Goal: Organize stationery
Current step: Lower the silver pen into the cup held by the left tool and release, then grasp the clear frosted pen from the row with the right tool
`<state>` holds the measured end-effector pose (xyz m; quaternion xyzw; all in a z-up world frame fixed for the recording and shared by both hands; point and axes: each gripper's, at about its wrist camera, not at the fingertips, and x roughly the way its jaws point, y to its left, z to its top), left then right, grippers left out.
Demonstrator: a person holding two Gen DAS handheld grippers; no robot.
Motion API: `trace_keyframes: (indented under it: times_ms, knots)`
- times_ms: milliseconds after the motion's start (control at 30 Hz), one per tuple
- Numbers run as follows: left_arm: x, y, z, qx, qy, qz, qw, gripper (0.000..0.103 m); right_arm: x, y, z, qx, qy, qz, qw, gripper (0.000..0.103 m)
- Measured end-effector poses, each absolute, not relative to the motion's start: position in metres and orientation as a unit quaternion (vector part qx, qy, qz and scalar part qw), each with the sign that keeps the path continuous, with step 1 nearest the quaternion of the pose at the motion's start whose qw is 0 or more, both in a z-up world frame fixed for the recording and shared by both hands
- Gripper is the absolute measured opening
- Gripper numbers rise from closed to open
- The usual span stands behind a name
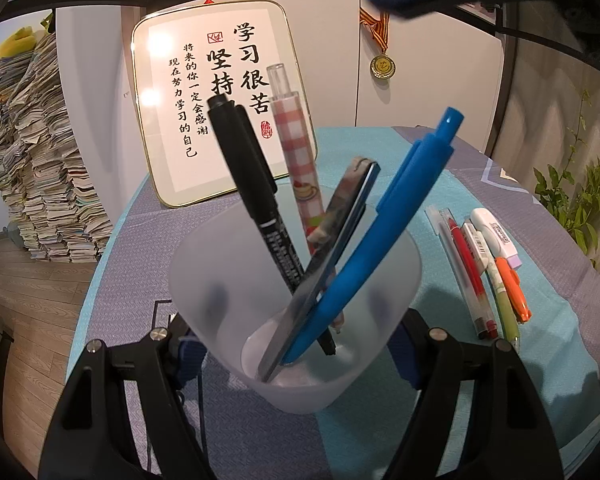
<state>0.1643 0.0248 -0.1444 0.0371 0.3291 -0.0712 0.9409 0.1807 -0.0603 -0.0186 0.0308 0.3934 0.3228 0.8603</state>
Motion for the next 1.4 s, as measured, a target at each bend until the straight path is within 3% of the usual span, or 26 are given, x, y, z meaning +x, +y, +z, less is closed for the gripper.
trace_keyframes:
  times_ms: [267, 567, 1033, 1167, 1400]
  knots:
    - [0.165, 0.025, -0.144, 0.037, 0.329, -0.071, 0.941, 0.074, 0.184, -0.11, -0.009, 0.079, 0.37, 0.268, 0.886, 0.012]
    - [0.164, 0.025, -0.144, 0.037, 0.329, -0.071, 0.941, 0.074, 0.218, -0.177, -0.067, 0.148, 0.454, 0.146, 0.867, 0.012]
    - [0.164, 0.025, -0.144, 0.037, 0.329, -0.071, 0.941, 0.074, 0.268, -0.154, -0.123, 0.091, 0.525, 0.116, 0.838, 0.013]
    - [0.165, 0.025, -0.144, 0.037, 0.329, -0.071, 0.941, 0.074, 0.287, -0.155, -0.13, 0.086, 0.525, 0.089, 0.842, 0.036]
    - [0.164, 0.025, -0.144, 0.037, 0.329, -0.071, 0.941, 0.074, 0.309, -0.158, -0.146, 0.089, 0.535, 0.075, 0.837, 0.037]
